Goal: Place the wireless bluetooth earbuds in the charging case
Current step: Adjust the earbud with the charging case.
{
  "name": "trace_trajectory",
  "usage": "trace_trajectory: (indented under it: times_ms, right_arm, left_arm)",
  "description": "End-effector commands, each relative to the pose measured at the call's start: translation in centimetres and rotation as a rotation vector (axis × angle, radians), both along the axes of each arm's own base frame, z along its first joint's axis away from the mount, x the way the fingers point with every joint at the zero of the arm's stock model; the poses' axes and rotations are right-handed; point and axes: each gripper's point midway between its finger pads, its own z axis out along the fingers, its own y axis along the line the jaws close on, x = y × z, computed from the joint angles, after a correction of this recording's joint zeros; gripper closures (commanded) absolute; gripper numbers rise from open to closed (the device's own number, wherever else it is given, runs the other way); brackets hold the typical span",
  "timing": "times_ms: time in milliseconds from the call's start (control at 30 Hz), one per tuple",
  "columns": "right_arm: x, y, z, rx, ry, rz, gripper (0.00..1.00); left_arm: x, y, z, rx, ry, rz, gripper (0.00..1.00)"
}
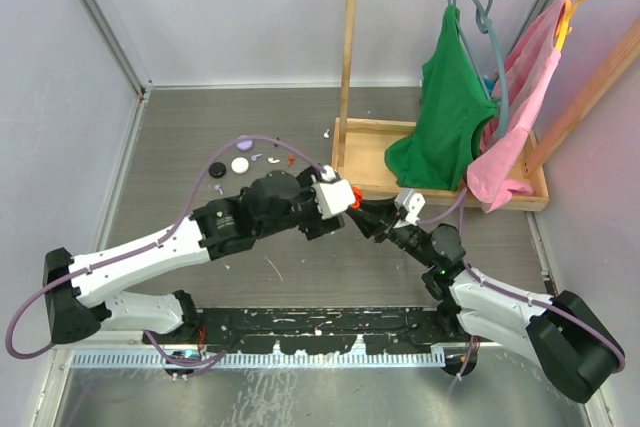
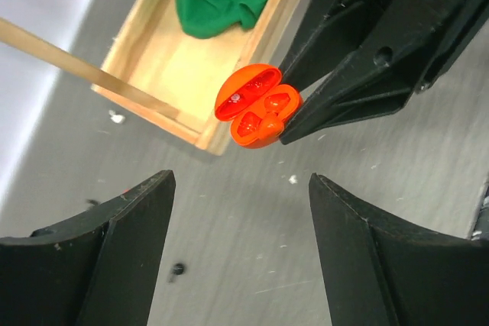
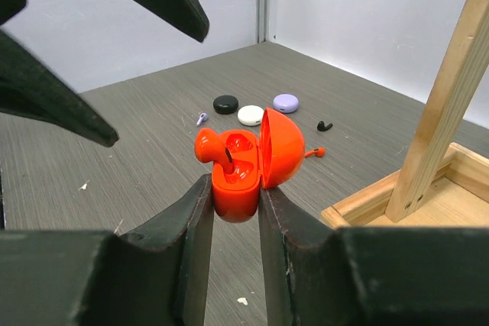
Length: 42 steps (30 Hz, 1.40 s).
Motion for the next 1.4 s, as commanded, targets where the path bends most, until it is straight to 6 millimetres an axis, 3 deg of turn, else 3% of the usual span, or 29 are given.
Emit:
trace_trajectory:
  times_ms: [0,300,567,900,1200,1367]
  right_arm:
    - [0.0,-0.1,2.3,0.056,-0.066,-0.008,0.97]
    - [-0.1,0.0,2.4,0.056,-0.066,0.004,0.97]
    - [-0.5,0.1,2.5,0.057,-0.073,0.018,0.97]
    - [-0.7,0.2,2.7,0.062,-0.079,0.030,0.97]
    - [-0.7,0.2,2.6,0.061,-0.080,0.033,0.97]
    - [-0.7,0.2,2.7,0.062,-0.081,0.031,0.97]
  left_arm:
    - [-0.7,-1.0,2.7,-0.339,0.282,-0.004,0.27]
    - [0.4,-0.8,4.2,-0.622,0.480,-0.108,0.28]
    - [-0.3,-1.3,4.1,-0.661,0.440,-0.303,0.32]
    - [-1.1,-2.0,1.5,-0.572,0.352,-0.474,0.36]
    - [-0.6,-2.5,-1.5,-0.495,0.346,-0.496,0.41]
    - [-0.9,-2.4,-2.0,-0.489,0.378,-0.487,0.43]
